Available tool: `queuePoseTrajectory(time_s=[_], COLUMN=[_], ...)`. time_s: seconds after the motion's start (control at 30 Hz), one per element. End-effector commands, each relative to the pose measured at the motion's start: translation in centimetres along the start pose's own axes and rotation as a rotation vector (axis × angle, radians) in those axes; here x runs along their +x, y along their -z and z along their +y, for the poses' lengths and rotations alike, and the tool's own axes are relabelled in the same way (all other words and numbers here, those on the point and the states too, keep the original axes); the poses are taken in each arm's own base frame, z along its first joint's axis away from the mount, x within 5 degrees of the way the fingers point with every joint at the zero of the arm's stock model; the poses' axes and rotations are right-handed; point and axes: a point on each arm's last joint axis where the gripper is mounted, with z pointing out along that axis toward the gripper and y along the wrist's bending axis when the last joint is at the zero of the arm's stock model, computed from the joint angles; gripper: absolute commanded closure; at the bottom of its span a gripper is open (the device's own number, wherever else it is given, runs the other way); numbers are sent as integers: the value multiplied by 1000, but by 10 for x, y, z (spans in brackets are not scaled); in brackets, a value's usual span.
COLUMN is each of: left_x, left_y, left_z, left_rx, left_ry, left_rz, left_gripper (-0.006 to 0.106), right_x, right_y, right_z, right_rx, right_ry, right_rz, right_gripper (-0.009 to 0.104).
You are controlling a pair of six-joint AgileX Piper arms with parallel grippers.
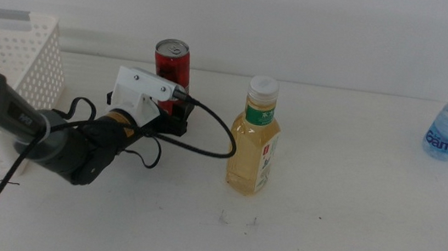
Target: Use arms to grab the bottles and put them into the dustbin to the left of the table.
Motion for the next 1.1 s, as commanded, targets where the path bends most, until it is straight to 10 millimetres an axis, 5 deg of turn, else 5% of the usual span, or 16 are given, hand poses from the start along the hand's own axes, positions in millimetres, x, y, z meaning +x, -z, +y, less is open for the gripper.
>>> queuePoseTrajectory(time_s=[0.0,0.4,0.57,0.8,1.07], left_x=[-5,0,-5,-27,-60], left_y=[-6,-26,-23,19,88], left_z=[4,11,10,3,-16], left_rx=[-21,-63,-57,-70,-95], left_ry=[27,47,54,64,68], left_rz=[-24,-1,-60,-65,-25], left_gripper=[7,9,37,88,91], right_x=[0,0,0,0,0], right_y=[0,0,0,0,0], right_z=[-1,-1,-1,-1,-1], right_rx=[6,6,6,6,6], right_ry=[17,17,17,17,17], right_rz=[-9,-9,-9,-9,-9], right_gripper=[14,14,14,14,14])
